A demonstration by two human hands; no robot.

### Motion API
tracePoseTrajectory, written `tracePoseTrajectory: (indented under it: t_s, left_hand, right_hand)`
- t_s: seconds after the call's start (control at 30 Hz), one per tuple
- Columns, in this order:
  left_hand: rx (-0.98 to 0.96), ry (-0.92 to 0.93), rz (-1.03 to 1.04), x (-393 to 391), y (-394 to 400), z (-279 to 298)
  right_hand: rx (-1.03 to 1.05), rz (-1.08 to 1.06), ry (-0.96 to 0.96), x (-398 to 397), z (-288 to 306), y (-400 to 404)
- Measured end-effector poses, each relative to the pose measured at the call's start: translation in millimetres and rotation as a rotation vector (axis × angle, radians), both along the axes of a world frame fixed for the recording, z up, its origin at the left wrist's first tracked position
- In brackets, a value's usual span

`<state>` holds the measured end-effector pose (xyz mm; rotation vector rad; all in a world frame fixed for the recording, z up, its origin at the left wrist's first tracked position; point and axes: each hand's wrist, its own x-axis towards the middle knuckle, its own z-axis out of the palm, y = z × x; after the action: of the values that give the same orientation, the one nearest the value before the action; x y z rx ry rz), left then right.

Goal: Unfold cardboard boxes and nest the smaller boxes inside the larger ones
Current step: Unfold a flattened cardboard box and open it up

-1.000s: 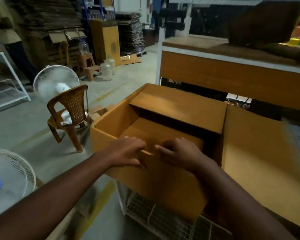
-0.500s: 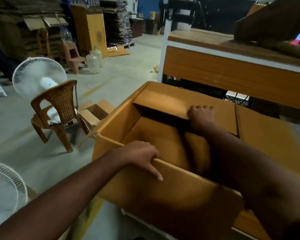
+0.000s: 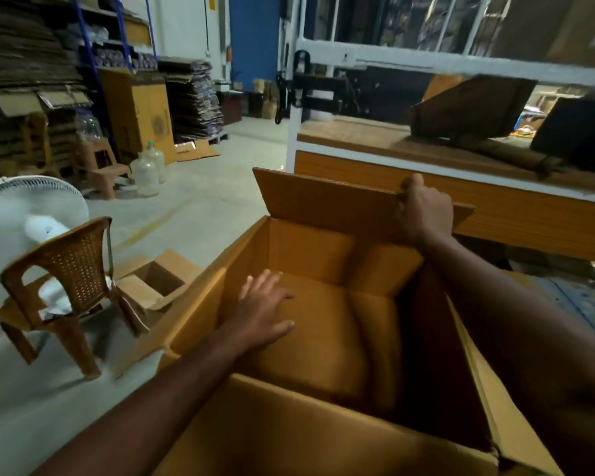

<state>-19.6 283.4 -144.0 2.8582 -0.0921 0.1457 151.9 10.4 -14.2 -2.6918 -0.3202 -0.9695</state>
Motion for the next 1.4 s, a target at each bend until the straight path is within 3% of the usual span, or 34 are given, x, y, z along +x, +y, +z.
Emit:
tracePoseTrajectory:
  t_s: [0.07,0.13,0.27,0.43,0.67,0.87,1.0,1.13,1.4]
  left_hand:
    - [0.136,-0.132,0.184,24,13,2]
    - [0.240,-0.143,0.345,41,38,-5]
    - [0.081,0.009,0.596,47,77,-17]
    - [0.058,0.011,0.575,38,91,-21]
    - [-0.044,-0.124,0.565,-8,93,-18]
    - [-0.129,-0.236,0.545,-54,89,-16]
    - [-0.110,-0.246,0.546,-64,82,-20]
    - [-0.190,-0.279,0.552,-81,89,-21]
    - [-0.266,-0.302,0.640,-99,98,-29]
  right_hand:
    - [0.029,-0.007,-0.117,8,-1,-4]
    - [-0.066,-0.054,-0.152,19,-8,-6]
    - [-0.093,-0.077,-0.130,32,-24,4]
    - [-0.055,-0.062,-0.059,36,-33,20]
    - [-0.129,-0.028,-0.038,43,-33,20]
    - [-0.236,-0.093,0.189,47,-24,27]
    - [-0.299,-0.013,0.353,33,-20,34]
    - [-0.408,0.016,0.324,20,-16,30]
    - [-0.413,0.126,0.369,-20,-13,44]
